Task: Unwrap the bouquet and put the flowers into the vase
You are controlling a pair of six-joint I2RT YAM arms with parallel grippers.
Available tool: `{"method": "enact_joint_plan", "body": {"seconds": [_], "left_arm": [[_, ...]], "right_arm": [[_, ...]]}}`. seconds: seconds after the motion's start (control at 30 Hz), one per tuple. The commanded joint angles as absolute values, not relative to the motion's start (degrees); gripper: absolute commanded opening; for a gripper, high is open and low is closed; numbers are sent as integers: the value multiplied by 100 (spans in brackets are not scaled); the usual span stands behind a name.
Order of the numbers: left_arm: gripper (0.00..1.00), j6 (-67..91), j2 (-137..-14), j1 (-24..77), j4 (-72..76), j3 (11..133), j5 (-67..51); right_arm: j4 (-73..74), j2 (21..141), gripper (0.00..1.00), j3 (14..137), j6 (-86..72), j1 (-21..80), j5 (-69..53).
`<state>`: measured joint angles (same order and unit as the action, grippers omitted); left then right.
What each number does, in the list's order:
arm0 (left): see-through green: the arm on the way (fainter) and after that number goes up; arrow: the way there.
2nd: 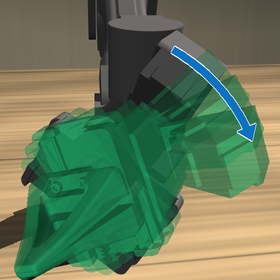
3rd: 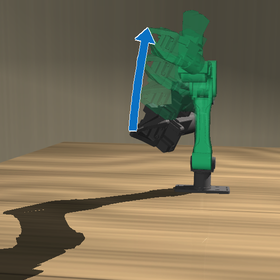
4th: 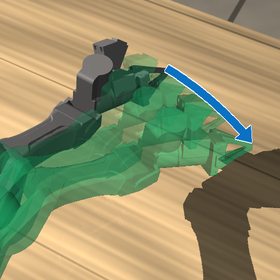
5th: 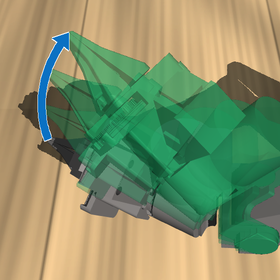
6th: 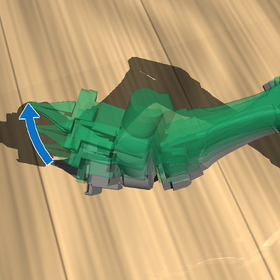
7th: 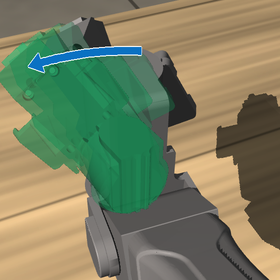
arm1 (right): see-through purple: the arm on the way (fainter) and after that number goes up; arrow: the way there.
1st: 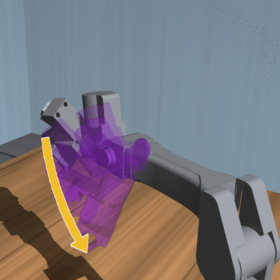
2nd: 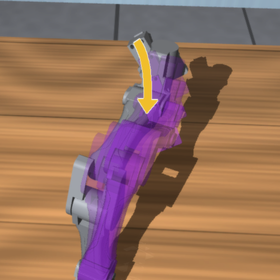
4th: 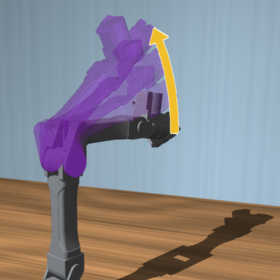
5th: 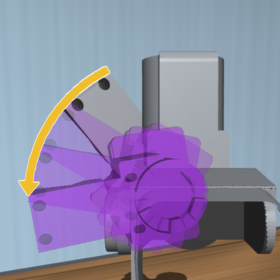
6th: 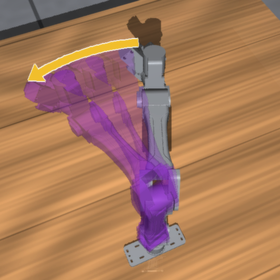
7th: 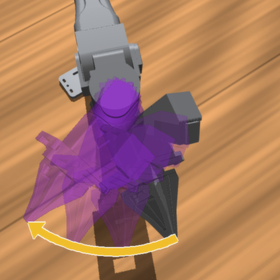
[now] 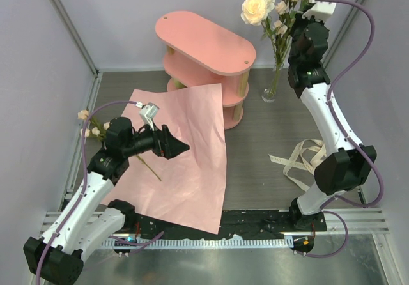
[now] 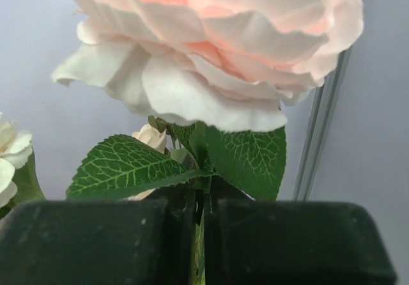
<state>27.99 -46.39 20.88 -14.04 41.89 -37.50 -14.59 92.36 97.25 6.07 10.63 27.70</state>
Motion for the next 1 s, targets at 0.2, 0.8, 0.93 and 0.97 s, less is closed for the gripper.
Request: {"method": "enact_joint_plan", "body": {"seconds": [0.2, 0.8, 0.93, 0.97], "left_arm": [[91, 2716, -4658, 2101, -1292, 4394, -3797], [91, 2716, -4667, 2101, -1292, 4386, -3788], [91, 2716, -4676, 2109, -1292, 4386, -3788], [91, 2716, -4684, 2101, -1301, 4394, -3797]], "right_arm": [[-1977, 9501, 1, 9273, 624, 1046, 2742], [-2452, 10108, 1, 8570, 703, 1028, 2769], [-2645, 10055, 1, 8289, 686, 1028, 2830], [-2724, 10046, 1, 8236, 686, 1028, 2830]]}}
